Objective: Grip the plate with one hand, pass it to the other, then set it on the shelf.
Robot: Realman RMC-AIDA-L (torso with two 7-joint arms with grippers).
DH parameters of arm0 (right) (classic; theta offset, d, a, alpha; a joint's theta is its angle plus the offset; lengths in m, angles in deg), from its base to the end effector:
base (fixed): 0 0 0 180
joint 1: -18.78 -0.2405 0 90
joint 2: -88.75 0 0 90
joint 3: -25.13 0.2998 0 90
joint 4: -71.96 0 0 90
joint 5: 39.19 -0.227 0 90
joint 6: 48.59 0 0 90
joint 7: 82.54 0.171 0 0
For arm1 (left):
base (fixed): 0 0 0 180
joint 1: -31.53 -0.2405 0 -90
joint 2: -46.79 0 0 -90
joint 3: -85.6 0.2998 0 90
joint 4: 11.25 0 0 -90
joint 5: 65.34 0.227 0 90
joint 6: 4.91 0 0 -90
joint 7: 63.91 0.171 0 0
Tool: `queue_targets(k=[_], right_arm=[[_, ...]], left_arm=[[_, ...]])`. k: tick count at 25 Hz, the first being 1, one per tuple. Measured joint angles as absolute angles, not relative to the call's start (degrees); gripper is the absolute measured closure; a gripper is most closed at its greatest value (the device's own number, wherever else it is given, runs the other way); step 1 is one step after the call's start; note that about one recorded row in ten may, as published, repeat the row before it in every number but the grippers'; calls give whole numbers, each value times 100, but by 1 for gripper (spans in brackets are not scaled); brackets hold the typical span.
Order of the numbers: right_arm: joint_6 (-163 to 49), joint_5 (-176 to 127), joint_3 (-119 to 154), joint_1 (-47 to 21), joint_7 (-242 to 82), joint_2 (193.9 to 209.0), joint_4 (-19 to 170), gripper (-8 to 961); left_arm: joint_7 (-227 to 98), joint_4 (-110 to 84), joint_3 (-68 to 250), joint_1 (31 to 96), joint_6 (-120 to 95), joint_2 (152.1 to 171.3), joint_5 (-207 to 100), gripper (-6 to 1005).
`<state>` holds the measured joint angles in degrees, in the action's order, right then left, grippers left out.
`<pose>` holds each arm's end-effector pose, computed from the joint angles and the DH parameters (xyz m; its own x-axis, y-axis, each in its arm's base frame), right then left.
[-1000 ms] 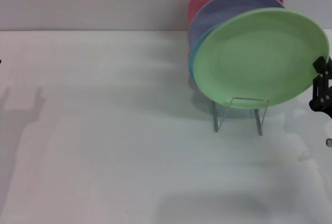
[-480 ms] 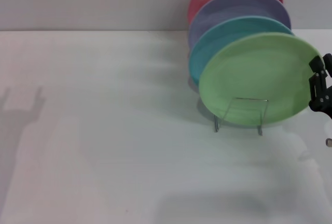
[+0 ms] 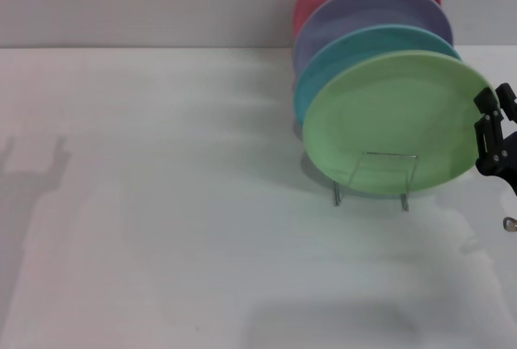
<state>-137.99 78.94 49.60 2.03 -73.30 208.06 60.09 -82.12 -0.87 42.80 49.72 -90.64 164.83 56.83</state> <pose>0.3444 0.3015 -0.0533 0.6049 0.2471 -0.7570 -0.6967 -0.2961 -0.6534 -0.3746 0.3293 -0.0028 0.5176 -0.2770 0.8095 0.8197 -0.1106 -0.5620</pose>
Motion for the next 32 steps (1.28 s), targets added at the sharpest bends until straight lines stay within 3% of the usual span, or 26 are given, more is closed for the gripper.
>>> queue_targets(k=[13,20,32], right_arm=[[-13867,7912,4905,204,-7324,20801,6013,566],[-14324,7919,4779,262,-7252,20801,6008,556],[-16044,7457,6032,1169,-5957,20786,6568,523]], left_arm=[[-8339,-92,4280,4902,-9177,16483,5683,189],[-8341,-88,4280,4890,-9224,16487,5683,189],[-8287,-162,4221,4916,-9266,16479,5683,188]])
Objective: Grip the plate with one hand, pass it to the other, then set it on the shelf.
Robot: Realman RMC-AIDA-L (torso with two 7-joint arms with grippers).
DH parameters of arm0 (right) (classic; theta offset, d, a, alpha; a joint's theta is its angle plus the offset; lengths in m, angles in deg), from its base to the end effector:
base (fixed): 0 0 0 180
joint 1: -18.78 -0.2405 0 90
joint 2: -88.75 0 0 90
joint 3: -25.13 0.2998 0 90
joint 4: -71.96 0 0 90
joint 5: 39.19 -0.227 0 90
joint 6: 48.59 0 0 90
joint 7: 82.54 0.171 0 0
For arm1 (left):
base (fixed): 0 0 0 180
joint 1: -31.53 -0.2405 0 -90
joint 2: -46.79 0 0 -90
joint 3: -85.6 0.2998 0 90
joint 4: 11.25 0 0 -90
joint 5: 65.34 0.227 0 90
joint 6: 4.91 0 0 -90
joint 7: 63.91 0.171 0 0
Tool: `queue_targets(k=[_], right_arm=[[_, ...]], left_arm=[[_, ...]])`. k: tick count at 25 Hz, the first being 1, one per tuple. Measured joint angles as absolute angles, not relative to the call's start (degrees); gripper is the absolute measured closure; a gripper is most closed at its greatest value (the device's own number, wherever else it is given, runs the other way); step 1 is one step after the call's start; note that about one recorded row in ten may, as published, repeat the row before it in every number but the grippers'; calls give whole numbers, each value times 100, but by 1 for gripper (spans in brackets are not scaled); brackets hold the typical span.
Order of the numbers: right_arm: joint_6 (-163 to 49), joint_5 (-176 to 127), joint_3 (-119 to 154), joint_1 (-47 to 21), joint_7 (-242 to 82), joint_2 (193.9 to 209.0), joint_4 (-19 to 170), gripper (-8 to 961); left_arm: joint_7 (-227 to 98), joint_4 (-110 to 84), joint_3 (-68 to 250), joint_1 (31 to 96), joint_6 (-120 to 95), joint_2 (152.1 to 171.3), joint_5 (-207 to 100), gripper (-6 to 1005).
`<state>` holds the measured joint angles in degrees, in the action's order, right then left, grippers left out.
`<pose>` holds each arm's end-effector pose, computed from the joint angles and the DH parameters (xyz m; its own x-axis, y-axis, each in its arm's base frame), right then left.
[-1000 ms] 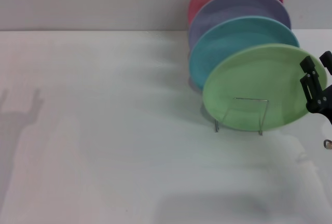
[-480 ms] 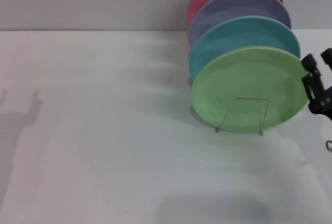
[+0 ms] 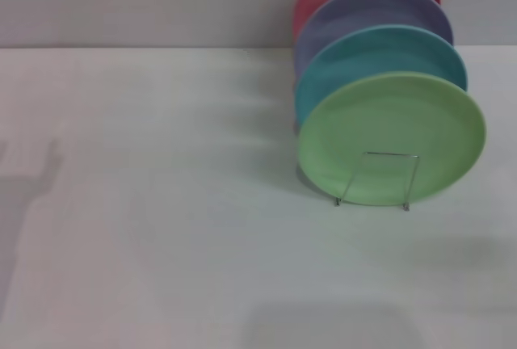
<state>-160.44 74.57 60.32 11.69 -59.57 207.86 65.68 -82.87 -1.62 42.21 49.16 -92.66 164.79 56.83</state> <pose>0.3825 0.2145 0.0341 0.4445 0.5242 -0.7264 -0.8204 -0.0874 -0.5651 -0.3773 0.3230 0.0038 0.5118 -0.3021 0.8043 0.8214 -0.1022 -0.5611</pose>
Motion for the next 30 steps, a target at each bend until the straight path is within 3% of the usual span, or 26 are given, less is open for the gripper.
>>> queue_targets(k=[7,11,16,21,30], right_arm=[[-15528,6792,6533,861,-4521,20706,8000,504],[-14937,6809,6531,567,-3750,20550,8511,493],[-14917,6540,6609,431,-3805,20565,8498,479],[-14778,6465,6614,258,-4036,20606,8495,288],[-14394,6396,6661,28,-4052,20587,8426,287]], left_arm=[[-8329,-425,4221,5051,-9272,16441,5683,188],[-8415,-443,4258,5092,-9228,16423,5683,174],[-8434,-402,4163,5115,-9209,16466,5639,138],[-8426,-380,4148,5115,-9210,16487,5642,138],[-8389,-376,4148,5052,-9336,16509,5638,137]])
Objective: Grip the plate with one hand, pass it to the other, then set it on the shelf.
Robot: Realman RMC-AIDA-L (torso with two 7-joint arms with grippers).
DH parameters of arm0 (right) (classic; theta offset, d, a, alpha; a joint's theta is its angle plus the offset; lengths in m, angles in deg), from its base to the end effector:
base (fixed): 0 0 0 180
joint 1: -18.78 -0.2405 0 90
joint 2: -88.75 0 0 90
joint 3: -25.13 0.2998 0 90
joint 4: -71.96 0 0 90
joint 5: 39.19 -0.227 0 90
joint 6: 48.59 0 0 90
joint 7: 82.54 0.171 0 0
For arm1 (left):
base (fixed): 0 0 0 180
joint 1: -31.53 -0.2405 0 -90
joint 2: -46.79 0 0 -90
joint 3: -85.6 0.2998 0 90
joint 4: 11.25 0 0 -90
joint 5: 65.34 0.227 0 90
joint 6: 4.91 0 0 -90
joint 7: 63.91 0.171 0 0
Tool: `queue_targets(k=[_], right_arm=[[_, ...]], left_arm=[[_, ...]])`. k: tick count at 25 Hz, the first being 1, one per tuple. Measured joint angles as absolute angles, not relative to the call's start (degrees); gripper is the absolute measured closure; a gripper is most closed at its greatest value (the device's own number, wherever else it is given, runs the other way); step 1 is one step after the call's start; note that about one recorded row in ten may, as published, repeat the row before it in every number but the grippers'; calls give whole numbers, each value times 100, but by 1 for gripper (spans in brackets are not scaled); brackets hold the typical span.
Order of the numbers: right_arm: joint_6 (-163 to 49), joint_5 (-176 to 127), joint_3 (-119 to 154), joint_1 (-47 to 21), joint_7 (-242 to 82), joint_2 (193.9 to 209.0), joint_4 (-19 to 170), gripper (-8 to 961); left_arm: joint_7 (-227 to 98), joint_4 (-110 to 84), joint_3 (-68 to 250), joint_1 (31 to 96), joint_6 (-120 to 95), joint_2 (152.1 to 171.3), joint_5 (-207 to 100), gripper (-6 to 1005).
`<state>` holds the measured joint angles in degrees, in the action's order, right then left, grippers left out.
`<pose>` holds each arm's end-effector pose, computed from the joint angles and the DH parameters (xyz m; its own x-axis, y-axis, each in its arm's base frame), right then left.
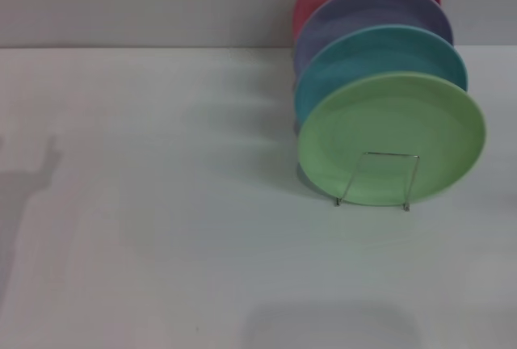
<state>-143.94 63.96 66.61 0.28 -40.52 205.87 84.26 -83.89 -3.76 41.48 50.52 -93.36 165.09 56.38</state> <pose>0.4459 0.2752 0.1086 0.4617 0.4330 -0.7742 -0.8792 0.1075 -0.4642 -0.3770 0.3280 0.0088 0.5117 -0.3158 0.7990 0.8203 -0.0971 -0.5637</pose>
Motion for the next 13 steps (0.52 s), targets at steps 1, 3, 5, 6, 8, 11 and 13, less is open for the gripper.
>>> queue_targets(k=[1,3,5,6,8,11,13], right_arm=[[-14379,6352,6661,-23,-4051,20579,8425,287],[-14375,6344,6662,-46,-4050,20579,8421,287],[-14369,6340,6662,-82,-4054,20589,8414,287],[-14346,6338,6662,-103,-4058,20605,8408,287],[-14333,6337,6662,-114,-4057,20608,8402,287],[-14306,6300,6661,-134,-4058,20624,8369,287],[-14272,6275,6662,-140,-4077,20627,8369,287]], left_arm=[[-8388,-377,4148,5029,-9384,16512,5638,137],[-8380,-378,4148,5016,-9398,16516,5639,137],[-8377,-378,4149,5013,-9398,16517,5641,139],[-8376,-378,4156,5009,-9396,16518,5648,140],[-8375,-378,4157,5005,-9382,16523,5650,142],[-8374,-378,4174,5030,-9370,16527,5662,142],[-8374,-378,4184,5039,-9370,16527,5665,142]])
